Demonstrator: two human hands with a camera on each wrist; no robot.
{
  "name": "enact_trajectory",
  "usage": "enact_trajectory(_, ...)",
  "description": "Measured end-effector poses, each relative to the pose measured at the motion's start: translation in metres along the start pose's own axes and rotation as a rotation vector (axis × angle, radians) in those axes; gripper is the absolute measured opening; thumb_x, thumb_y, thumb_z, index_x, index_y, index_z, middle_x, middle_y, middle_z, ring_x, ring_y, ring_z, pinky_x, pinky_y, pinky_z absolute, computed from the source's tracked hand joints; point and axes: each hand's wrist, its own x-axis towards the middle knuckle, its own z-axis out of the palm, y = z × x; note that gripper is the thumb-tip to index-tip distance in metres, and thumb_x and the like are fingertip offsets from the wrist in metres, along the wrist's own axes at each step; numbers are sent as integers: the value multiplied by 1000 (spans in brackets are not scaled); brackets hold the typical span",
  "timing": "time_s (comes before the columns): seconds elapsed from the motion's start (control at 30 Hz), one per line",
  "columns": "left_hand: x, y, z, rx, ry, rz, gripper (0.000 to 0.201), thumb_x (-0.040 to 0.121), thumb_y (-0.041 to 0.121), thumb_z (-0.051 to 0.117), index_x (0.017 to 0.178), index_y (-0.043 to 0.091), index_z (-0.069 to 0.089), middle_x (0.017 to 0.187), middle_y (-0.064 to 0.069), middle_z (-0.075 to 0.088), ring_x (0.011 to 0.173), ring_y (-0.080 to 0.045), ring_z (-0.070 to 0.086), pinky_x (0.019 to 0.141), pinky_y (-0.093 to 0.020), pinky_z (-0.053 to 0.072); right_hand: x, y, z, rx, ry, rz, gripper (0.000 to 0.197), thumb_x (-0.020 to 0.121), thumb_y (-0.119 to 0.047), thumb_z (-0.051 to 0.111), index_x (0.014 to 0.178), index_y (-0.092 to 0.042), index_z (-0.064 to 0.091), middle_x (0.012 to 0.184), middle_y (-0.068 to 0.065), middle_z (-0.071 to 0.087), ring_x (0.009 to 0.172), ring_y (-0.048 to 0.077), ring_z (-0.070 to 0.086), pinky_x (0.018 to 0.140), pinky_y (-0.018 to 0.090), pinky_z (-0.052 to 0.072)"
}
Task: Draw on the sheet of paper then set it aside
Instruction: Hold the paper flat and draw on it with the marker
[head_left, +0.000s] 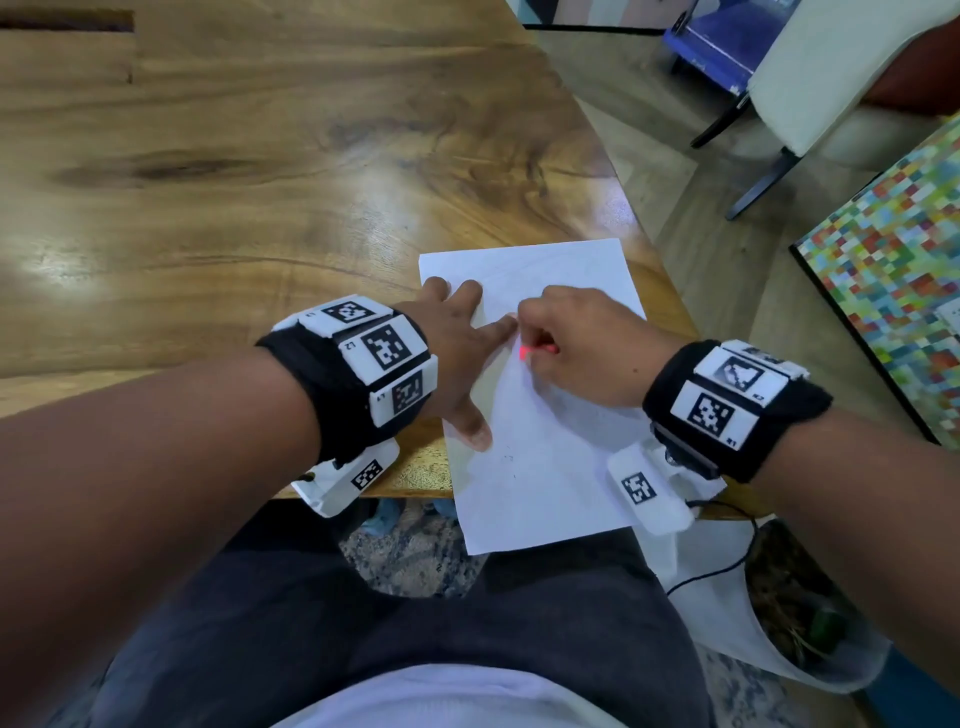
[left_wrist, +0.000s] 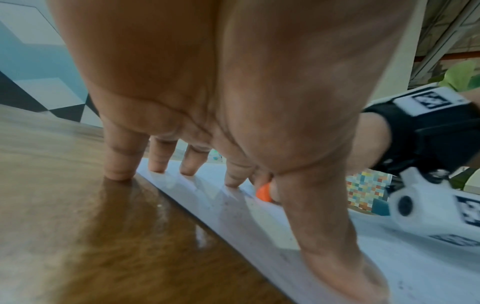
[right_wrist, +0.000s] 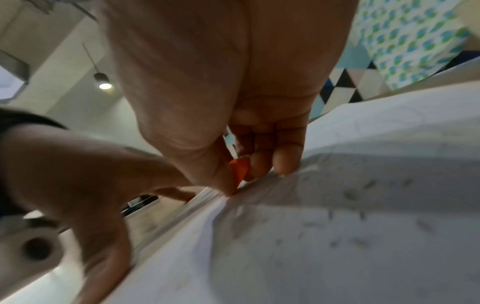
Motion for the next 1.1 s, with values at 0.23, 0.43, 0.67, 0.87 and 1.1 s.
enact_trajectory(0.23, -1, 1, -1, 17, 4, -12, 129, 63, 81, 73, 160, 38, -2, 154, -9, 19, 142, -36, 21, 97, -50, 48, -3, 6, 0, 25, 11, 19, 6, 87, -24, 57, 82, -26, 55, 87, -8, 50, 85, 18, 53, 79, 37, 48)
enact_trajectory(0.43, -1, 2, -2, 26, 12, -14, 129, 62, 83, 72, 159, 39, -1, 153, -9, 20, 140, -36, 23, 95, -49, 49, -5, 5, 0, 23, 26, 32, 4, 86, -24, 57, 82, -24, 56, 86, -8, 50, 83, 18, 52, 80, 39, 49)
enact_trajectory(0.67, 1, 3, -4, 22, 9, -8, 125, 60, 83, 73, 156, 51, -1, 146, -8, 23, 134, -35, 25, 86, -44, 49, -6, 7, 0, 4, -8, -7, 4, 88, -26, 58, 84, -25, 57, 86, -10, 48, 84, 16, 52, 80, 37, 49)
enact_trajectory(0.87, 2, 2, -2, -5, -6, -19, 129, 60, 82, 74, 156, 51, -7, 149, -7, 20, 136, -35, 22, 92, -50, 51, -3, 11, -5, -30, 35, 57, 9, 89, -25, 54, 80, -23, 52, 86, -5, 49, 82, 19, 54, 78, 41, 50)
enact_trajectory(1.1, 2, 4, -3, -17, -27, -7, 123, 62, 80, 75, 152, 59, -6, 145, -8, 20, 135, -36, 20, 93, -51, 50, -25, -1, 5, -23, -52, -77, 9, 90, -24, 56, 82, -27, 51, 89, -11, 46, 84, 15, 53, 74, 31, 46)
